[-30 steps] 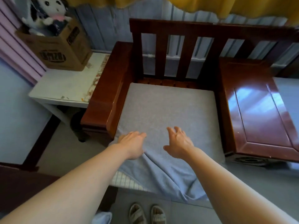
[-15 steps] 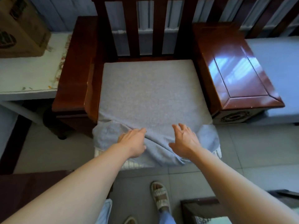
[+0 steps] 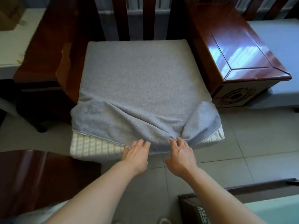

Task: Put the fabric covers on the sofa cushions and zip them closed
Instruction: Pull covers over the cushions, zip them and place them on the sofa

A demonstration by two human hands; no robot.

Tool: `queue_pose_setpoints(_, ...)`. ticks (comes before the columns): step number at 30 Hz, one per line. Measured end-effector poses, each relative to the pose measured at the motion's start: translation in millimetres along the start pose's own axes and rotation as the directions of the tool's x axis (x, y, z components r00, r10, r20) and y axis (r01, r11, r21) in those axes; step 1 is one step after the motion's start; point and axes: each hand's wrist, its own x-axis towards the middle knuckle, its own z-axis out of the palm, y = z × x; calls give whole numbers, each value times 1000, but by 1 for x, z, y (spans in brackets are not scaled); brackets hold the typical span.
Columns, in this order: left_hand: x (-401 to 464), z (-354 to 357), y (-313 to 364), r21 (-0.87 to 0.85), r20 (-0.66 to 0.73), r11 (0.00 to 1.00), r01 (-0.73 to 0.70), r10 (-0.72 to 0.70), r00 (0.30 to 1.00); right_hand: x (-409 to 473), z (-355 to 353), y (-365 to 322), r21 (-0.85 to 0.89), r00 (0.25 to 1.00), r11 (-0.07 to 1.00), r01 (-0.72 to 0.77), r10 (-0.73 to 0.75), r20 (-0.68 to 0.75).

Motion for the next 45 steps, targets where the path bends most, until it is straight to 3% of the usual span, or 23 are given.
queue_pose_setpoints(3,16,29,3,18,-72,1000,-10,12,997,11,34,6,-2,989,999,-46,45,-137)
queue_pose_setpoints(5,28,49,2,44,-131,999,-24,30,991,19,52,9,29,936,989,-143,145,-321)
queue_pose_setpoints(8,44,70,4,84,-195,995,-50,66,979,26,68,22,166,843,956,-243,293,-452)
queue_pose_setpoints(14,80,87,35,113,-279,975,-192,217,936,49,97,63,133,850,967,-216,254,-462)
queue_pose_setpoints(19,111,98,43,240,-376,945,-221,300,877,75,114,83,162,811,923,-349,384,-441)
queue_pose_setpoints(21,123,105,45,320,-433,915,-244,371,822,88,123,91,231,759,893,-387,450,-471)
queue_pose_setpoints(23,136,118,49,407,-541,876,-257,458,705,100,132,96,356,678,863,-358,503,-536)
queue_pose_setpoints(26,155,133,58,409,-602,865,-292,496,626,117,132,104,566,502,789,-239,599,-624)
queue_pose_setpoints(28,162,138,64,413,-666,855,-313,518,537,125,129,109,605,385,769,-204,632,-673)
queue_pose_setpoints(31,167,138,71,409,-717,842,-352,535,446,137,121,113,688,288,700,-194,711,-642)
queue_pose_setpoints(35,173,139,80,416,-714,833,-365,548,436,148,112,118,824,195,553,-124,828,-526)
queue_pose_setpoints(40,172,134,87,457,-706,839,-296,544,452,155,96,122,920,164,386,-67,914,-371)
queue_pose_setpoints(45,183,135,92,493,-708,832,-253,553,439,162,82,133,945,150,315,-92,942,-299)
